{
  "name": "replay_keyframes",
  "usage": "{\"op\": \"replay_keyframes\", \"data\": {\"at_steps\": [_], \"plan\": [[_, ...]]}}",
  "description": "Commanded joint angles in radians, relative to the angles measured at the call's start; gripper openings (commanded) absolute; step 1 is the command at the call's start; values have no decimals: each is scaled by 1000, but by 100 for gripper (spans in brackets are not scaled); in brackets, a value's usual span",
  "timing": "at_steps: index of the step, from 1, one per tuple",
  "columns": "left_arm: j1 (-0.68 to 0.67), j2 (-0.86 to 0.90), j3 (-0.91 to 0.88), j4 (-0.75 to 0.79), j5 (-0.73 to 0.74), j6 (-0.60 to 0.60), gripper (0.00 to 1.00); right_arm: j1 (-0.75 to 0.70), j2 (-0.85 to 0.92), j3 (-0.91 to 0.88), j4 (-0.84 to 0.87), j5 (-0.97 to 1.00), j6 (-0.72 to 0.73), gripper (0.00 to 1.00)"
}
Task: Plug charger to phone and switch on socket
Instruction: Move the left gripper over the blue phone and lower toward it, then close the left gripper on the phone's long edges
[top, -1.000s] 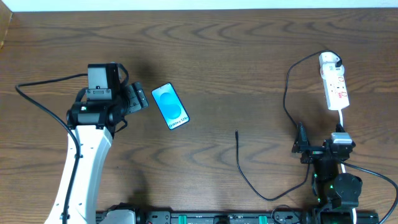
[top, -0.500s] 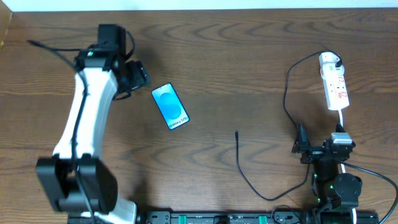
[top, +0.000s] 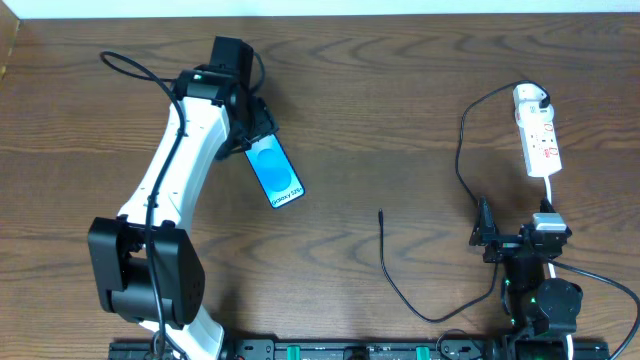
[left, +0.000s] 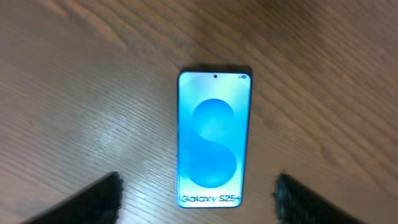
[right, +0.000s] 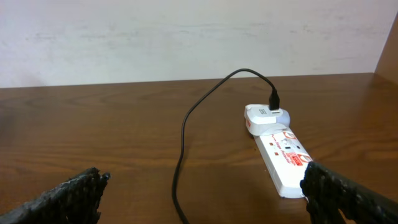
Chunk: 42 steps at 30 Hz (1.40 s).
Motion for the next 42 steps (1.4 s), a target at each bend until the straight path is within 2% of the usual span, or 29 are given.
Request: {"op": "replay_keyframes", "data": {"at_steps": [1, 2, 3, 15, 24, 33, 42], "plan": [[-35, 26, 6, 10, -3, -26, 60, 11, -5, -2, -5, 5, 10, 99], [-38, 28, 5, 11, -3, -29, 71, 11, -5, -2, -5, 5, 10, 99], [-48, 39, 5, 15, -3, -29, 99, 11, -5, -2, -5, 5, 10, 99], [-85, 67, -6, 62, 0, -45, 99, 11, -5, -2, -5, 5, 10, 99], [-85, 75, -114, 87, -5, -126, 100, 11, -5, -2, -5, 5, 10, 99], [-32, 101, -114, 79, 136, -126, 100, 11, -5, -2, -5, 5, 10, 99], [-26, 139, -113, 81, 131, -107, 100, 11, -5, -2, -5, 5, 10, 99]]}}
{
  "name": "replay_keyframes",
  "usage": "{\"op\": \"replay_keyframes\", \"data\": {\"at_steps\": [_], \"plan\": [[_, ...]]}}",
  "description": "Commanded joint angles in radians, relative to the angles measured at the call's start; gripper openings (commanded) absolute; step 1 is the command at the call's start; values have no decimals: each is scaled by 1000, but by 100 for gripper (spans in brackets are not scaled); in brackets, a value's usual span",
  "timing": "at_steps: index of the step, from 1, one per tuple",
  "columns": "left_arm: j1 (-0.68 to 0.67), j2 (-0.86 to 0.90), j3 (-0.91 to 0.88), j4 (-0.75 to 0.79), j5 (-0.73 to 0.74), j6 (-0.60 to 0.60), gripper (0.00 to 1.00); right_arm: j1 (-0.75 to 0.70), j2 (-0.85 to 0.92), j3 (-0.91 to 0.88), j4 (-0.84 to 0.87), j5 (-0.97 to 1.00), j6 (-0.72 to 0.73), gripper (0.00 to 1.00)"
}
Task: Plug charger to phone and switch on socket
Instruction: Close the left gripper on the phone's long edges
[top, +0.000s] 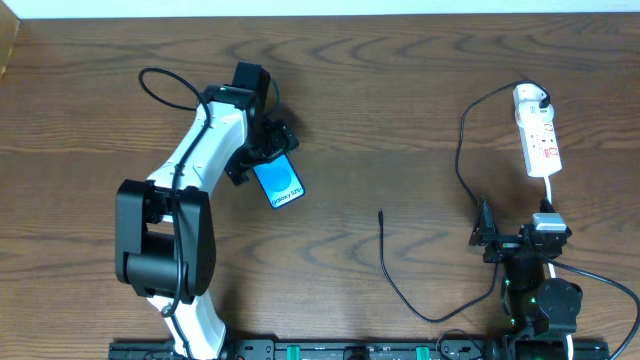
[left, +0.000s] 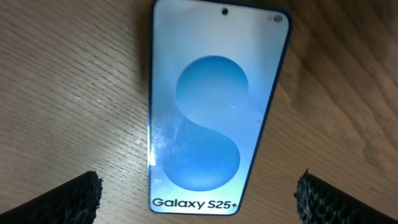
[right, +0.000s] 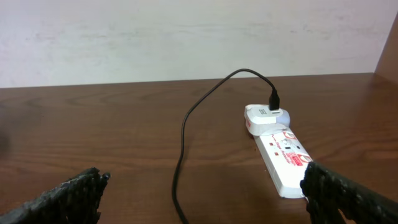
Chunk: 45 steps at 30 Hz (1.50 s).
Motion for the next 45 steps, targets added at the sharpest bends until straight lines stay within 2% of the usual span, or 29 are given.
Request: {"op": "replay_keyframes", "data": {"at_steps": [1, 13, 18, 26, 45], "plan": [[-5, 12, -2, 0, 1, 5, 100, 11, -5, -2, -4, 5, 10, 99], [-27, 44, -2, -6, -51, 21, 100, 11, -5, -2, -5, 5, 10, 99], [-43, 78, -2, 51, -66, 21, 100, 11, -5, -2, -5, 5, 10, 99], [-44, 88, -2, 60, -111, 21, 100, 11, -5, -2, -5, 5, 10, 99], [-44, 89, -31, 87, -112, 24, 100, 11, -5, -2, -4, 5, 10, 99]]}}
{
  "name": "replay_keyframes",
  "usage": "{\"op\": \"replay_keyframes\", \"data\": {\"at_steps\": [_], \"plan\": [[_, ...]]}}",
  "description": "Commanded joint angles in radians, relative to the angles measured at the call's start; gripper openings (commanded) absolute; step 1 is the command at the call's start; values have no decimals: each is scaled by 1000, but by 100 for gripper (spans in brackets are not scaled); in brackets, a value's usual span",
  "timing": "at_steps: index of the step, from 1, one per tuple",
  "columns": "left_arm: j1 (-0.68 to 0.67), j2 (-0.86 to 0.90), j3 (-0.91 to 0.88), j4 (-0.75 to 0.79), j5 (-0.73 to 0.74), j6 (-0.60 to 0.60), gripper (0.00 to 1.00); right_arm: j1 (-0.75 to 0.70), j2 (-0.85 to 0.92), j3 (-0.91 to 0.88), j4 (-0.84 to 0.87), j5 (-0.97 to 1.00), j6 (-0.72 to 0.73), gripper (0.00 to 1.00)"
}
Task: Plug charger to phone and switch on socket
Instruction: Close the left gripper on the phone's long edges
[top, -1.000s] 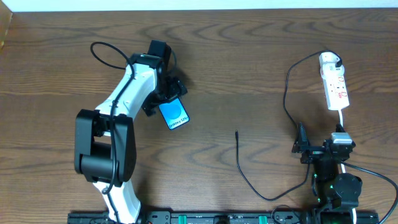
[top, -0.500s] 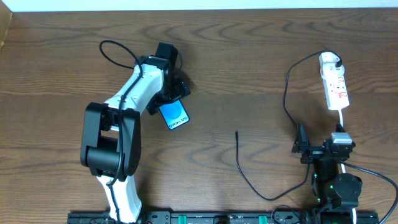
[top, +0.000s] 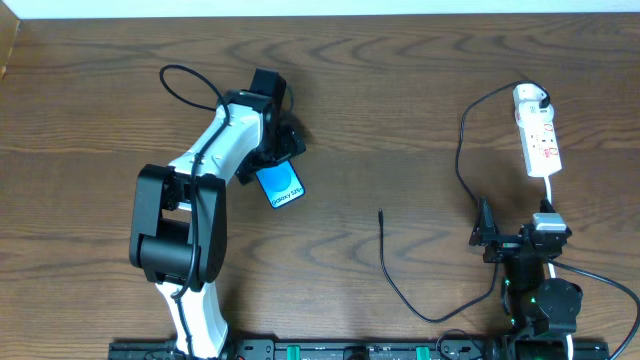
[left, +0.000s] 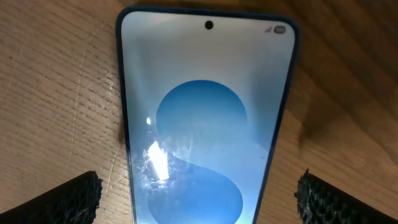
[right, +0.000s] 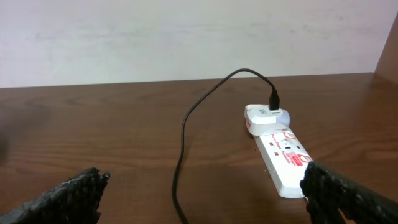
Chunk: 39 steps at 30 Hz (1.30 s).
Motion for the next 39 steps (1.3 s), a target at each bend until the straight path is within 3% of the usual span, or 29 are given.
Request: {"op": "replay_keyframes", "data": {"at_steps": [1, 39], "plan": [[0, 15, -22, 7, -19, 16, 100, 11, -5, -2, -5, 5, 10, 99], [-26, 16, -69, 56, -8, -22, 100, 11, -5, -2, -5, 5, 10, 99]]}}
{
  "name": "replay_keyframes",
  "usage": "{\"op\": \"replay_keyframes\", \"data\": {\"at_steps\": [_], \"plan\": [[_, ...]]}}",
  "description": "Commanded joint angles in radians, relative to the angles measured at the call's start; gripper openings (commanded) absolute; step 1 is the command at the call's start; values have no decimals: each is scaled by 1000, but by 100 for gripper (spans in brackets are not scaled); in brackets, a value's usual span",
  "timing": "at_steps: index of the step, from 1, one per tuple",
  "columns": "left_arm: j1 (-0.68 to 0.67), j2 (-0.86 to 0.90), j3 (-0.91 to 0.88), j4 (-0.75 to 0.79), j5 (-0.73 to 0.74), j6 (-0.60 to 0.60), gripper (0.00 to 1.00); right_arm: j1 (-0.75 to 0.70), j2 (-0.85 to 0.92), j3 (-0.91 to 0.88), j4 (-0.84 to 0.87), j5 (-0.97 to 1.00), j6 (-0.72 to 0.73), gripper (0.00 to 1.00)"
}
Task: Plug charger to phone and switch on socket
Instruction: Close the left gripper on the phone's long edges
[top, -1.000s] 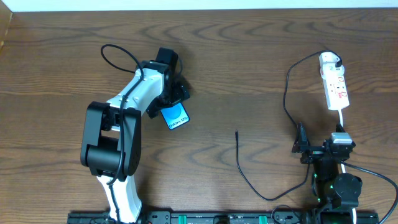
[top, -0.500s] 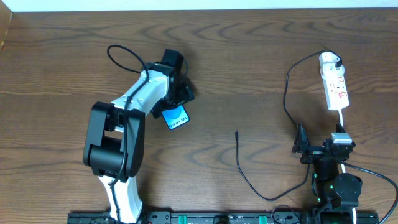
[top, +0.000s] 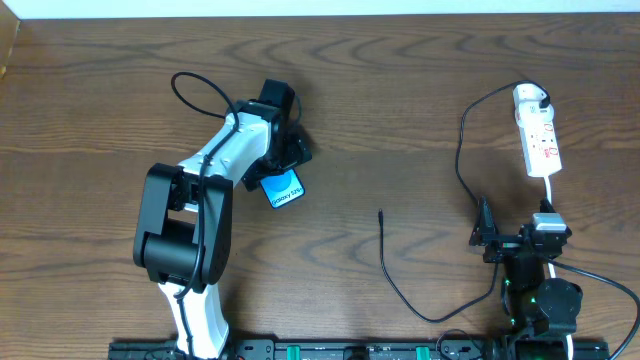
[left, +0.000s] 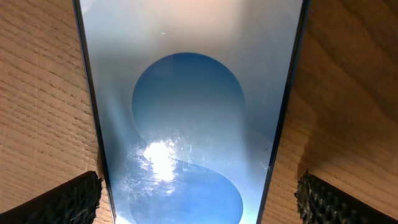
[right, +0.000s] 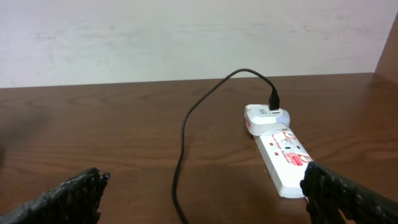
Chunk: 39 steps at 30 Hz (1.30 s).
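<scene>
A phone (top: 284, 190) with a blue lit screen lies flat on the wooden table; it fills the left wrist view (left: 189, 118). My left gripper (top: 280, 160) is low over the phone's far half, open, one fingertip (left: 68, 200) on each side of it. The black charger cable (top: 385, 260) ends free at mid-table and runs up to the white adapter in the power strip (top: 537, 132). In the right wrist view the strip (right: 283, 158) and cable (right: 183, 134) lie ahead. My right gripper (right: 202, 196) rests open at the front right.
The bare brown wooden table (top: 400, 110) stretches between the phone and the strip. The cable loops on the table beside my right arm's base (top: 535, 290). A pale wall (right: 186, 37) stands behind the table's far edge.
My left gripper is lower and further along the phone, so the screen fills the wrist view and its top edge is out of frame. The right arm has not moved.
My left gripper was open above the far end of the phone with the whole screen in view. At each later moment it stood closer, and now its fingertips flank the phone's sides. The phone, cable, strip and right arm have stayed put.
</scene>
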Motion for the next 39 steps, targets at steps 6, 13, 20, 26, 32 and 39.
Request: {"op": "replay_keyframes", "data": {"at_steps": [6, 13, 20, 26, 32, 39], "plan": [[7, 16, -8, -7, -9, -13, 100, 11, -5, -2, -5, 5, 10, 99], [11, 19, -8, -14, -10, -24, 100, 11, -5, -2, -5, 5, 10, 99], [13, 26, -12, -18, -9, -32, 100, 11, -5, -2, -5, 5, 10, 99], [13, 27, -23, -16, -10, -31, 100, 11, -5, -2, -5, 5, 10, 99], [13, 27, -23, -11, -13, -32, 100, 11, -5, -2, -5, 5, 10, 99], [13, 27, -23, 24, -13, -40, 100, 11, -5, -2, -5, 5, 10, 99]]}}
